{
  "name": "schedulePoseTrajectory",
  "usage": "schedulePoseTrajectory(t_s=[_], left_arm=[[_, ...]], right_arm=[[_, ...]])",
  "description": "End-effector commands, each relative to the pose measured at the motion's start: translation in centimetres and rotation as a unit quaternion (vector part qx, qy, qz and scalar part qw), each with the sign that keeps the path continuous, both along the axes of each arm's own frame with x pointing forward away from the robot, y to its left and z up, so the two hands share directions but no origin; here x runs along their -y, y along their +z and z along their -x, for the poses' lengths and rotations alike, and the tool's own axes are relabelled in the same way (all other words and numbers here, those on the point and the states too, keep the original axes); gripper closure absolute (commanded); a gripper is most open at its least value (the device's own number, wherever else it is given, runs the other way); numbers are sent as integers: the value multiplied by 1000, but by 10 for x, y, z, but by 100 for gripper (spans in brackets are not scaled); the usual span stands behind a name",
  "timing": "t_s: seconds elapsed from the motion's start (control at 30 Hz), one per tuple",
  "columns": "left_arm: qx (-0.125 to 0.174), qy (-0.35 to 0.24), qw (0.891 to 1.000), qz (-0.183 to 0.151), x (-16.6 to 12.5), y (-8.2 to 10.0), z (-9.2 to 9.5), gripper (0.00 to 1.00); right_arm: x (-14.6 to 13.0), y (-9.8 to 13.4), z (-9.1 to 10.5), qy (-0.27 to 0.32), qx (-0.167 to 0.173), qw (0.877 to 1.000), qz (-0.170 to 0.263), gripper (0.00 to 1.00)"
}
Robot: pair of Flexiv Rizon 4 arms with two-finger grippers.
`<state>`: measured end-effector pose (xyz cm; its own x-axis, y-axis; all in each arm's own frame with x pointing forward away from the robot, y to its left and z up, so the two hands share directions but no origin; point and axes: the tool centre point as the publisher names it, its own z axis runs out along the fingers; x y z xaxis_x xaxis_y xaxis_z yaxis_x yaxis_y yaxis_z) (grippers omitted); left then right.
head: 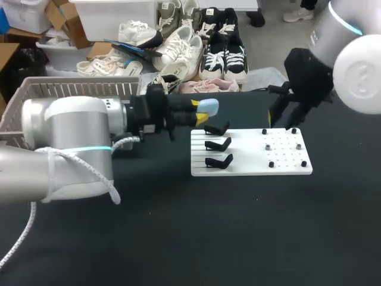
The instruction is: Pick up each earbud case from the left stands, insert the matching earbuds, close the lid, and place the case in the box.
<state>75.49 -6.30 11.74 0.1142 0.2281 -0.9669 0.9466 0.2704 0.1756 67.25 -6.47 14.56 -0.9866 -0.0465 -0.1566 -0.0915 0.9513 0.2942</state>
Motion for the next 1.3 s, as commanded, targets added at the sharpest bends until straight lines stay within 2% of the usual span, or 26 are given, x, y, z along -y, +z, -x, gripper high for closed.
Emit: schedulePoseTrajectory(t_s=[0.03, 0.27, 0.4, 0.5, 0.7, 0.97, 1.3], left_arm=[[21, 64, 998, -10, -51, 16, 11, 100], [41, 126, 990, -41, -117, 28, -2, 100], [42, 156, 985, -54, -150, 27, -10, 100], [39, 172, 983, -59, -174, 24, -16, 100], [19, 185, 979, -79, -218, 1, -42, 100], [-18, 178, 975, -131, -249, -23, -68, 100], [-52, 173, 973, -145, -268, -43, -92, 100]], right_arm=[[3, -1, 9, -15, 32, 999, -2, 63], [-3, -1, 15, -23, 24, 999, 1, 63], [-6, -1, 17, -31, 19, 999, 4, 64], [-8, -1, 18, -36, 16, 999, 8, 63], [-15, -2, 20, -55, 4, 998, 22, 64], [-32, -1, 18, -67, -2, 997, 30, 63], [-45, -6, 15, -74, -12, 997, 34, 64]])
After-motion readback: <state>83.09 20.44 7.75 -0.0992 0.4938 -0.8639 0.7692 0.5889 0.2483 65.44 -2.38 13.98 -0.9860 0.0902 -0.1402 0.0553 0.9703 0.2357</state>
